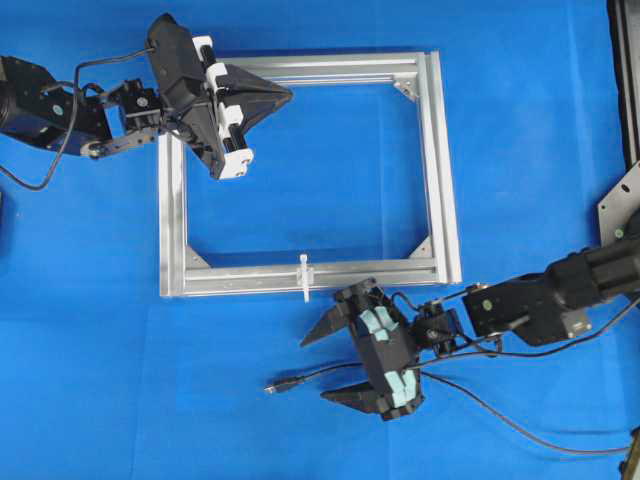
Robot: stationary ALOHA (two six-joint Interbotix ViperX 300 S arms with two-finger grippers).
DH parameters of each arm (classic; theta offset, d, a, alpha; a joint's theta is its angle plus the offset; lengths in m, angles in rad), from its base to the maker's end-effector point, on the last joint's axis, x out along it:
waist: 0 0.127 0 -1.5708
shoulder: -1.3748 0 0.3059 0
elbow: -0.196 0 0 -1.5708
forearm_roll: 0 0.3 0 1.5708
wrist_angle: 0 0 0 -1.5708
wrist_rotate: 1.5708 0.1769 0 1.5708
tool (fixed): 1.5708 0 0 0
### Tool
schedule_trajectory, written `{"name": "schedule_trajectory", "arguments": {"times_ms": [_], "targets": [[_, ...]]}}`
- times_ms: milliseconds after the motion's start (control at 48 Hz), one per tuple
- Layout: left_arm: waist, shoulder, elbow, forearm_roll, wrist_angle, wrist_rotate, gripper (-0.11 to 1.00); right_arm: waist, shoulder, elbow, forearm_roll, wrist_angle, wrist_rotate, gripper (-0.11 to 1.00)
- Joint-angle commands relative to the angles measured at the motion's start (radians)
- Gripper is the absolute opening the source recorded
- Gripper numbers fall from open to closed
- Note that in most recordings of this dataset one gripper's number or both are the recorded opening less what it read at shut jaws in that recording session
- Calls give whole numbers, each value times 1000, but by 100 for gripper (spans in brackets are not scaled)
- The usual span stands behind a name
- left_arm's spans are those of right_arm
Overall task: Insert the wire through the string loop located in the center.
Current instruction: 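Lower the right gripper and close it on the cable behind the plug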
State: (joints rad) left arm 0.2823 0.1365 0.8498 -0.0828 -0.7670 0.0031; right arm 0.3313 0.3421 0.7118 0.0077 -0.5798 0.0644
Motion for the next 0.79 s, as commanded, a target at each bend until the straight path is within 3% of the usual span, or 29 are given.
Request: {"name": "schedule_trajectory", "arguments": {"times_ms": [0, 250, 333, 479, 563, 625, 771], "targets": [[3, -29, -9, 3, -6, 2, 0, 5, -6, -21, 8, -5, 0, 84], [3, -29, -6, 3, -6, 2, 0, 5, -3, -20, 12, -11, 0, 78], [3, -28, -6, 3, -6, 2, 0, 5, -3, -20, 12, -14, 0, 62], [3, -29, -6, 5, -6, 2, 0, 5, -5, -12, 9, -35, -2, 22], [3, -29, -6, 3, -6, 2, 0, 5, -3, -12, 9, -46, -2, 5], [3, -29, -6, 3, -5, 2, 0, 3, -3, -12, 9, -46, -2, -2], [3, -29, -6, 5, -5, 2, 0, 5, -5, -12, 9, -41, 0, -3]]}}
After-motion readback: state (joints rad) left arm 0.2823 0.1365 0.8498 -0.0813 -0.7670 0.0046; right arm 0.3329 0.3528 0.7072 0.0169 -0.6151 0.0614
